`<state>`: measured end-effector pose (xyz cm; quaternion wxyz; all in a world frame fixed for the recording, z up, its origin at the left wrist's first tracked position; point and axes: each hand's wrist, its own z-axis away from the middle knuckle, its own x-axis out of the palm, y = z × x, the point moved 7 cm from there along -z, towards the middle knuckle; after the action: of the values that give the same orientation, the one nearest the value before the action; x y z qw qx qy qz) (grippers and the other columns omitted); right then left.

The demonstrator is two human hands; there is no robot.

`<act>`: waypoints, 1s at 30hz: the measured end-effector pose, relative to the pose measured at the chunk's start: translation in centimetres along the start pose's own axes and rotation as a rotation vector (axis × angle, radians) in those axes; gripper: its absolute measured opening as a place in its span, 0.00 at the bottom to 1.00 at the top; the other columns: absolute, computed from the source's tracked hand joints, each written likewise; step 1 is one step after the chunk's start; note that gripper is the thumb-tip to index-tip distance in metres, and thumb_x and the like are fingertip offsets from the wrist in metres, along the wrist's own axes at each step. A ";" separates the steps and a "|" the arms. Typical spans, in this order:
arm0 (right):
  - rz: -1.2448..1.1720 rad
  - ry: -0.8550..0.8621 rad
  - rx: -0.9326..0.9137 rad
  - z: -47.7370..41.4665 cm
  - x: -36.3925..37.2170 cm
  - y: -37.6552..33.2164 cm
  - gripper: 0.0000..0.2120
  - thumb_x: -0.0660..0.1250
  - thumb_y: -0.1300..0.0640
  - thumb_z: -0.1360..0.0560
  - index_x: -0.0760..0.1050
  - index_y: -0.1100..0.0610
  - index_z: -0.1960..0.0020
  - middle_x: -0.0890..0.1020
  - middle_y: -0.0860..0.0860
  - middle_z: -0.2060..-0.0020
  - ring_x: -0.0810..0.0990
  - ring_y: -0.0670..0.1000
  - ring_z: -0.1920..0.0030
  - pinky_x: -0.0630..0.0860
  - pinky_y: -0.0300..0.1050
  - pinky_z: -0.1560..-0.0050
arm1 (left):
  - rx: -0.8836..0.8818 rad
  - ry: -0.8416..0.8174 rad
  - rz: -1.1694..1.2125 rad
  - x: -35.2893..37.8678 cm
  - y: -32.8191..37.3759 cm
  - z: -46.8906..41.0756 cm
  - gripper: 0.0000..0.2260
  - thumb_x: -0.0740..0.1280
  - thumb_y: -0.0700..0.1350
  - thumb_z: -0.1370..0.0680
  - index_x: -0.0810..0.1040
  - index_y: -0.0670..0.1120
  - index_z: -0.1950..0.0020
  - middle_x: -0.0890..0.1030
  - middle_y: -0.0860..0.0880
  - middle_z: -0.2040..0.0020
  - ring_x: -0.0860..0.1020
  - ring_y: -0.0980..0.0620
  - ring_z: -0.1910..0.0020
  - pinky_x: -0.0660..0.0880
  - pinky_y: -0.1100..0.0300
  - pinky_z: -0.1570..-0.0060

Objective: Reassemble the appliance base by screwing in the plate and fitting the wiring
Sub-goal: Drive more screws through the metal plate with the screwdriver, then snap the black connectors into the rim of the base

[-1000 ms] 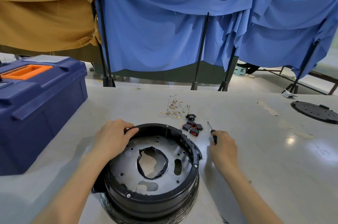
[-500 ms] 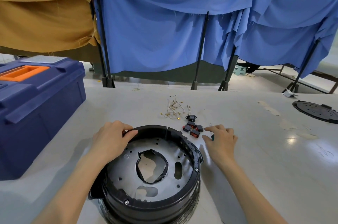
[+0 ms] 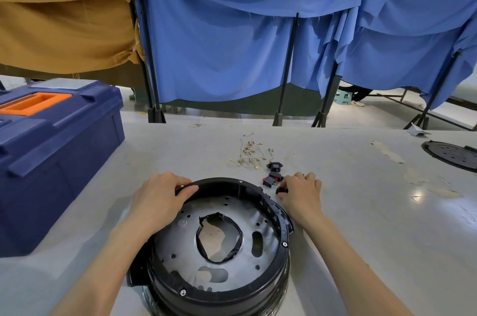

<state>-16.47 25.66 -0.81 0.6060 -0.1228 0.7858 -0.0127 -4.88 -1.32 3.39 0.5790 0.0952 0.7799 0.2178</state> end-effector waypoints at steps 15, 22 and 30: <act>-0.021 -0.063 0.068 0.3 -0.9 0.3 0.14 0.70 0.46 0.29 0.76 0.56 0.52 0.79 0.51 0.56 0.70 0.57 0.45 0.59 0.46 0.52 | 0.007 -0.086 -0.012 -0.2 0.7 -0.7 0.09 0.65 0.51 0.20 0.84 0.51 0.50 0.84 0.47 0.57 0.79 0.44 0.57 0.78 0.50 0.53; -0.430 -0.134 0.014 0.4 -0.9 -0.4 0.15 0.73 0.67 0.33 0.77 0.58 0.48 0.77 0.55 0.48 0.75 0.56 0.46 0.73 0.47 0.46 | -0.003 -0.113 -0.097 -0.3 0.5 -1.8 0.11 0.64 0.49 0.19 0.82 0.45 0.54 0.82 0.44 0.60 0.78 0.42 0.56 0.77 0.52 0.55; -1.250 -0.212 -0.035 2.1 -4.5 -0.8 0.13 0.73 0.76 0.35 0.84 0.62 0.57 0.85 0.61 0.64 0.82 0.50 0.69 0.78 0.36 0.60 | 0.003 -0.081 -0.074 -0.4 0.2 -2.3 0.08 0.66 0.50 0.21 0.84 0.48 0.51 0.84 0.44 0.56 0.79 0.42 0.54 0.78 0.49 0.52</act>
<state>-13.24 26.07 3.05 0.5567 -0.5690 0.5013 -0.3391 -6.94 -1.86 4.39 0.6177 0.0761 0.7590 0.1911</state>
